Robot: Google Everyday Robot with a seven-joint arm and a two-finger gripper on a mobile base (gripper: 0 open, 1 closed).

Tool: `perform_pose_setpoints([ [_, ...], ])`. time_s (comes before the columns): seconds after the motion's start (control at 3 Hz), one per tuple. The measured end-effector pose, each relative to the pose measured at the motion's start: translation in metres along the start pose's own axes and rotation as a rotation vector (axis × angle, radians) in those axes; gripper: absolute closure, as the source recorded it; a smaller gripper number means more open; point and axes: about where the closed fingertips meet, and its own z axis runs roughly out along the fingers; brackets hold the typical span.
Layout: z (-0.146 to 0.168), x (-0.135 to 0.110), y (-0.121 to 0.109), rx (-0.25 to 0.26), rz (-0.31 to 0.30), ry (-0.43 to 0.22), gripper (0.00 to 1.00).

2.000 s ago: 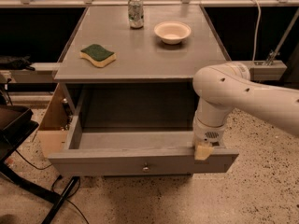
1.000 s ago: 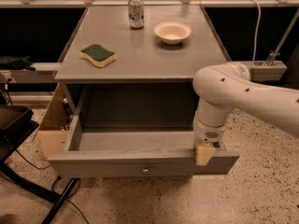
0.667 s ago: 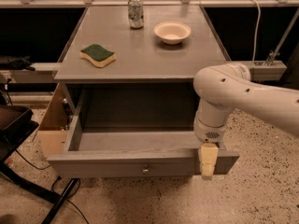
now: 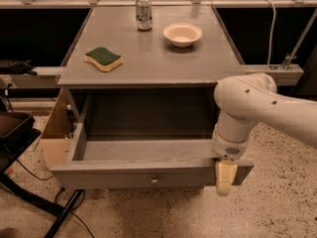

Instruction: Open top drawer

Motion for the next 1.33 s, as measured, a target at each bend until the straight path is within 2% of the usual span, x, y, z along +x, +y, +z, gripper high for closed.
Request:
perform_pose_setpoints([
  [0.33,0.011,0.007,0.029,-0.062,0.017,-0.038,0.39],
  [0.67,0.018,0.01,0.046,-0.112,0.03,-0.059,0.63],
  [1.0,0.017,0.009,0.045,-0.112,0.03,-0.059,0.86],
  [1.33,0.015,0.017,0.062,-0.144,0.054,-0.053,1.0],
])
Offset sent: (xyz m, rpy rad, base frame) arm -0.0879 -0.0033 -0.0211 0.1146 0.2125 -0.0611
